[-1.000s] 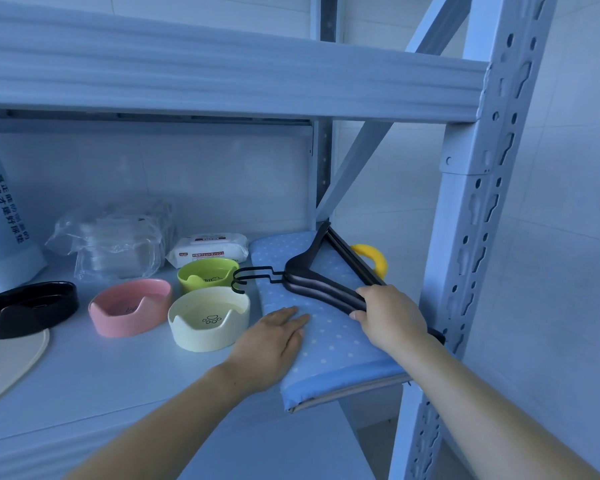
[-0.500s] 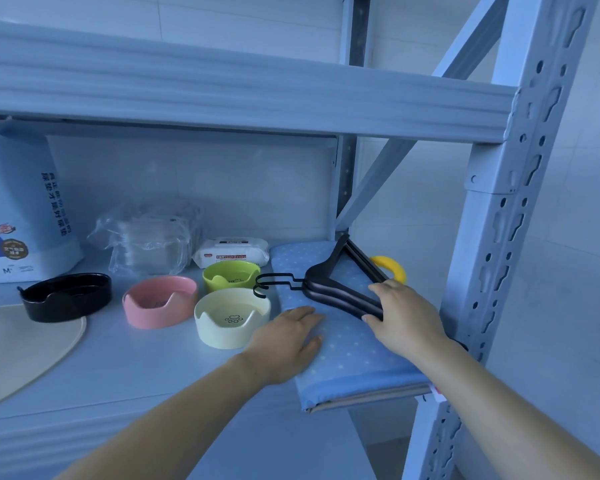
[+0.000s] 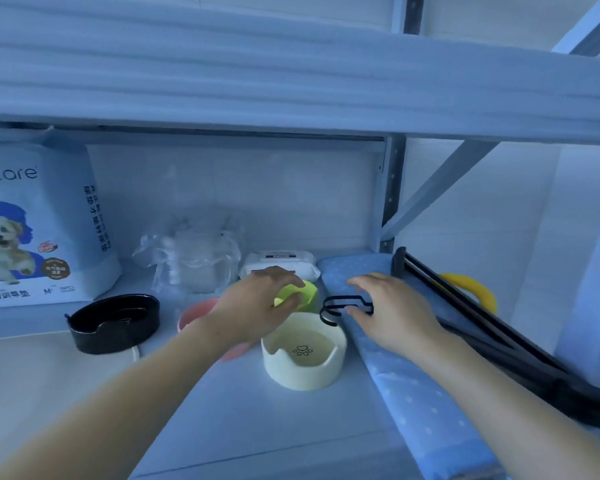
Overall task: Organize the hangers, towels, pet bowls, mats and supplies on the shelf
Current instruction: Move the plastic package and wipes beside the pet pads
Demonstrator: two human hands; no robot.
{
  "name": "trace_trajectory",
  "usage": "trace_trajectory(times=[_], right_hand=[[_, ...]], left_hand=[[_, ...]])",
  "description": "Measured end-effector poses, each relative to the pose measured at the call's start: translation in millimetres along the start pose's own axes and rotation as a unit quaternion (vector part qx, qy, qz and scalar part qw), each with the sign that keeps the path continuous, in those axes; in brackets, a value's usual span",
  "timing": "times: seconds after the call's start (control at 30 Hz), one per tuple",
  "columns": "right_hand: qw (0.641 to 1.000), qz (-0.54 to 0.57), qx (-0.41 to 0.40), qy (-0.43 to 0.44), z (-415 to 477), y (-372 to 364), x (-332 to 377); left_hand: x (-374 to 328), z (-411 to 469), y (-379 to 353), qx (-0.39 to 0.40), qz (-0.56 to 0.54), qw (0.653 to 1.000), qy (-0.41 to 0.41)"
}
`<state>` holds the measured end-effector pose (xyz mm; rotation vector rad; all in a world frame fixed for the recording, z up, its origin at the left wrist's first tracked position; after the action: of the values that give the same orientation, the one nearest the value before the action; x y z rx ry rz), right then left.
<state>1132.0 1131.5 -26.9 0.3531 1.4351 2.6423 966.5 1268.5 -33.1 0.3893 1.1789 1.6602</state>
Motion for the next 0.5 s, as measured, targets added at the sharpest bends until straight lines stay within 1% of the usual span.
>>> trace_trajectory(times=[0.13, 0.23, 0.37, 0.5], right_hand=[[1.0, 0.027, -0.002, 0.013, 35, -24, 32], [0.999, 0.039, -0.002, 0.007, 64, -38, 51], [0.998, 0.064, -0.021, 0.008, 103, -50, 73], [0.997, 0.078, -0.004, 0.012, 136, -65, 88]], left_hand=[[61, -2, 24, -0.011, 0.027, 0.999, 0.033], [102, -1, 44, -0.025, 0.055, 0.998, 0.033], [144, 8, 72, -0.041, 0.082, 0.995, 0.032], [175, 30, 87, -0.058, 0.111, 0.991, 0.043]])
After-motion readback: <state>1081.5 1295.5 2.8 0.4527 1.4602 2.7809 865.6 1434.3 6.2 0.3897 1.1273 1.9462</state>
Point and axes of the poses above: each hand's wrist, its own z-axis towards the middle knuckle, its own y-axis out of the back of the hand, x = y × z, the point moved 1 cm from there along z, towards the middle knuckle, and after that the axes turned 2 degrees about -x, right-handed, at the moved point
